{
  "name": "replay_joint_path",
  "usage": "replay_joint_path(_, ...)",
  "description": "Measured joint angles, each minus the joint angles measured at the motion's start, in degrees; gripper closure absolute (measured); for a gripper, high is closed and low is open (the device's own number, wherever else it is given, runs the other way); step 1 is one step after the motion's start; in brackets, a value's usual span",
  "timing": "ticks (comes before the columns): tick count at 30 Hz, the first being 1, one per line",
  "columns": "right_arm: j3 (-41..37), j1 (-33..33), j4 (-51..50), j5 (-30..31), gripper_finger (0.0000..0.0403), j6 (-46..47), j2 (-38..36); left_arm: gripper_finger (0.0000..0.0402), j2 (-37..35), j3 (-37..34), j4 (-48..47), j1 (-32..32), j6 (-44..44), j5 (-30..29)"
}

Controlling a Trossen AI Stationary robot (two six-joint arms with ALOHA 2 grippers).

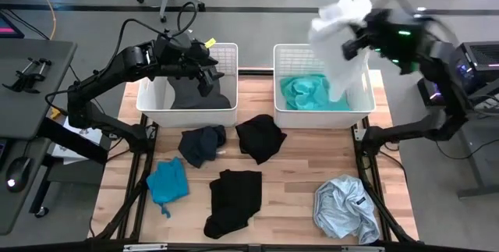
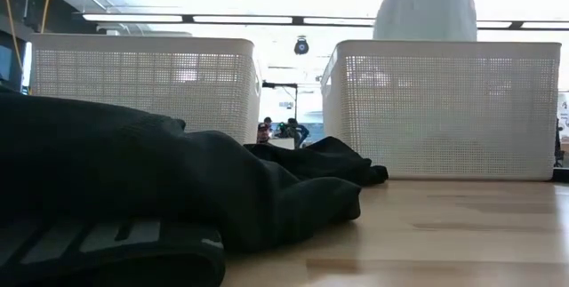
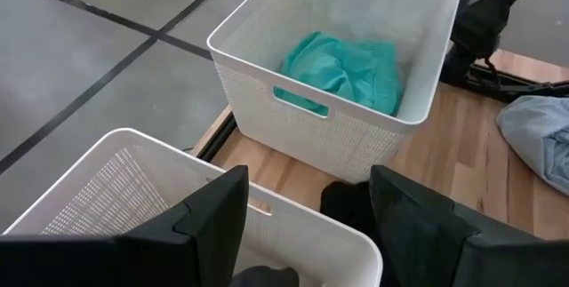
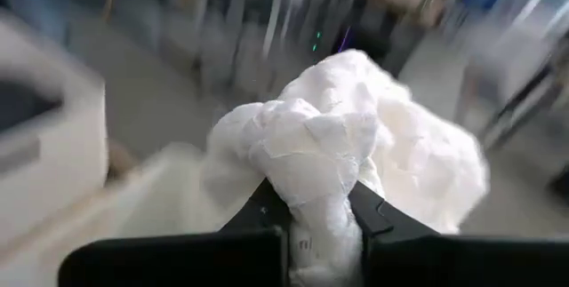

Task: Sort clothes
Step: Put the white shirt into the right bin

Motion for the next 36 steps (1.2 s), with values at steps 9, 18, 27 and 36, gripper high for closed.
replay_joint_path(9,-36.15,-11.11,4.47,-17.6,0.0377,11.69,0.23,0.0179,0.0,0.0,0.06,-0.27,-1.31,-0.01)
replay_joint_path(18,-61.18,-12.98,25.52,-30.71,0.0374,20.35,0.08,0.0179,0.0,0.0,-0.16,-2.2,-2.97,0.03)
replay_joint_path(27,-54.78,-13.15,18.84,-31.51,0.0226,25.61,0.12,0.0179,0.04,0.02,-7.79,-6.62,-3.36,-5.81)
replay_joint_path(36,-28.55,-10.24,9.05,-27.9,0.0155,21.57,-0.49,0.0179,0.01,-1.05,-23.63,-14.46,-18.35,-9.65)
